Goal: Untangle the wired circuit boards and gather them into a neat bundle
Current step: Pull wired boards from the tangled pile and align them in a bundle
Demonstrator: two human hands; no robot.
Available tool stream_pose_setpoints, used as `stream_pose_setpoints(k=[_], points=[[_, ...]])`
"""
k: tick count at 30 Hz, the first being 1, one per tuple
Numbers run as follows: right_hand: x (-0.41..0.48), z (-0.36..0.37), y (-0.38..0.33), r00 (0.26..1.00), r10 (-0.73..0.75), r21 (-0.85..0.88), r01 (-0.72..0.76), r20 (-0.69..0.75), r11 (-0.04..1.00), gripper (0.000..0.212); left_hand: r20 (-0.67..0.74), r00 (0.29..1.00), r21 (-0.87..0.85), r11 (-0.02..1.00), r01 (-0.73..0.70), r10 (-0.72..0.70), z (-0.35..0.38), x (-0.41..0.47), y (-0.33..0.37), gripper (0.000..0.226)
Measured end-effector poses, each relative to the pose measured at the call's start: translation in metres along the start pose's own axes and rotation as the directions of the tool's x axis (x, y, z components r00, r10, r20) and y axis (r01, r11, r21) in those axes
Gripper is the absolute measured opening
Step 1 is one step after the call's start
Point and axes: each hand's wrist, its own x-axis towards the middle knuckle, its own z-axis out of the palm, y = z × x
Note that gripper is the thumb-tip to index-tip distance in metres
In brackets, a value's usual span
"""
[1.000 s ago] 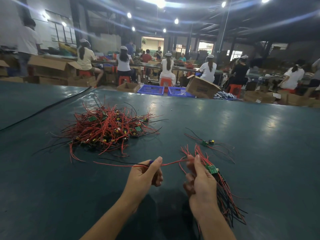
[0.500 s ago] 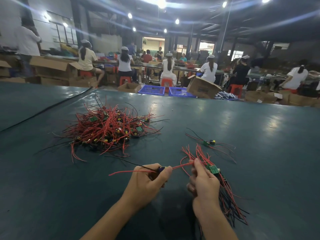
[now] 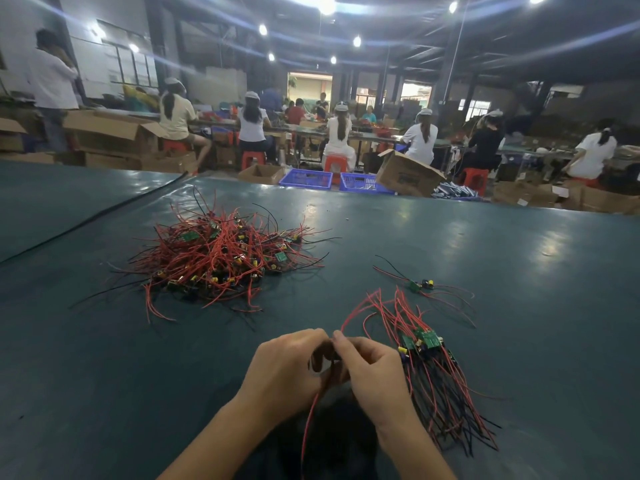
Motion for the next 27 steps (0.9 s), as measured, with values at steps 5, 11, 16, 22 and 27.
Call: stream_pose_setpoints(k=[5, 11, 16, 22, 27], points=[[0.012, -0.020, -0.002, 0.983, 0.091, 0.129, -0.071, -0.158, 0.989, 0.026, 0.048, 0.998, 0.026, 0.999, 0.038, -0.039, -0.004, 0.001, -0.023, 0.034], [0.015, -0.043, 0.007, 0.961, -0.164, -0.608, -0.005, -0.222, 0.794, 0.031, -0.125, 0.865, 0.222, 0.836, 0.502, -0.486, -0.007, 0.001, -0.077, 0.037], [0.010, -0.044, 0.004, 0.960, -0.157, -0.866, -0.129, -0.230, 0.484, 0.030, 0.124, 0.771, 0.361, 0.752, 0.551, -0.624, 0.005, 0.007, -0.101, 0.048], [0.006, -0.031, 0.005, 0.957, -0.254, -0.830, 0.025, -0.142, 0.557, 0.033, 0.071, 0.823, 0.364, 0.783, 0.505, -0.564, 0.003, 0.019, -0.112, 0.039], [0.001, -0.017, 0.011, 0.946, -0.320, -0.777, 0.167, -0.047, 0.607, 0.030, -0.008, 0.893, 0.248, 0.865, 0.437, -0.449, 0.000, 0.016, -0.107, 0.025]])
